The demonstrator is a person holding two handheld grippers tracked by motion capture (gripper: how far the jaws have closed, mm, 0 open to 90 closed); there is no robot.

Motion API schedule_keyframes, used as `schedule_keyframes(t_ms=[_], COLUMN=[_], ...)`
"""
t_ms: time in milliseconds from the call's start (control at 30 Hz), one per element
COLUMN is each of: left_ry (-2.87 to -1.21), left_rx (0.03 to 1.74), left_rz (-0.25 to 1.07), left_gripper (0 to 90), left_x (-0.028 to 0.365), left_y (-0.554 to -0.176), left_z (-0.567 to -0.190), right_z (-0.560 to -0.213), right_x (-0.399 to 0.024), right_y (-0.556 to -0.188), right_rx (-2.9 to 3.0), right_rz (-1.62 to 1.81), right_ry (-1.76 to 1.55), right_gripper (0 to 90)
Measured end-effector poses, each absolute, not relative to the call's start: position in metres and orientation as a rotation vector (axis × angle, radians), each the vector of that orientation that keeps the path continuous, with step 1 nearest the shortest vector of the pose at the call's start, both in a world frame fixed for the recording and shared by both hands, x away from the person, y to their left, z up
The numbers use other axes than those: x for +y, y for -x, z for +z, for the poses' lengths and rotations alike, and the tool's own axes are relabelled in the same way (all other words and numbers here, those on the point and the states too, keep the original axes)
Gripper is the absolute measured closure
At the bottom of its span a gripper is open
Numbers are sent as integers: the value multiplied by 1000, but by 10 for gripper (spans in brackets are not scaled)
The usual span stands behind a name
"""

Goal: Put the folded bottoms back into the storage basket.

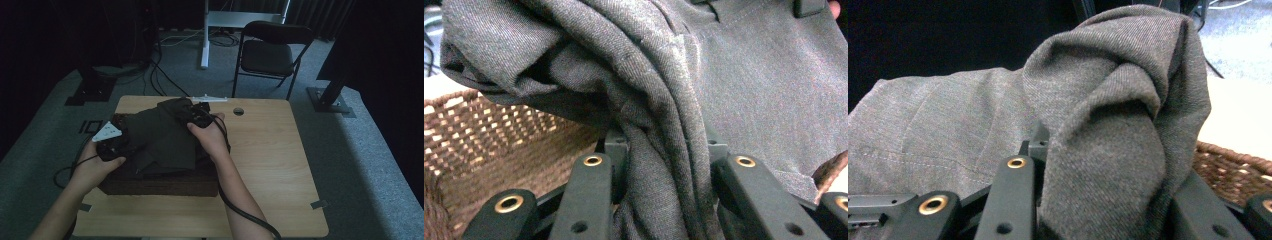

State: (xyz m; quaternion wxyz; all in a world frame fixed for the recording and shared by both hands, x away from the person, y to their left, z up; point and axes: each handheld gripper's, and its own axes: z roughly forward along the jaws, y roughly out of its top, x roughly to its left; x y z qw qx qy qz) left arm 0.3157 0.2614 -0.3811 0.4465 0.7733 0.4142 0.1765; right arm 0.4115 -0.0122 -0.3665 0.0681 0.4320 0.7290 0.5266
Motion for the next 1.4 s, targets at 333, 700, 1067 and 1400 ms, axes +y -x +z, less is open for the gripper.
schedule_keyframes(t_ms=[333, 700, 1067, 1400], left_ry=[-1950, -2025, -2133, -2144], left_rx=[1095, 1155, 1121, 1108], left_rz=[412, 393, 415, 417], left_gripper=[694, 693, 692, 683], left_x=[266, 261, 254, 254], left_y=[-338, -358, -370, -373], left_z=[-407, -426, -438, -459], right_z=[-399, -439, -462, -472], right_x=[-3, 0, 2, 6], right_y=[-421, -430, -432, -434], right_rx=[2182, 2149, 2166, 2205], right_rz=[1585, 1527, 1447, 1323], right_ry=[-1342, -1443, -1489, -1487], right_gripper=[673, 673, 673, 671])
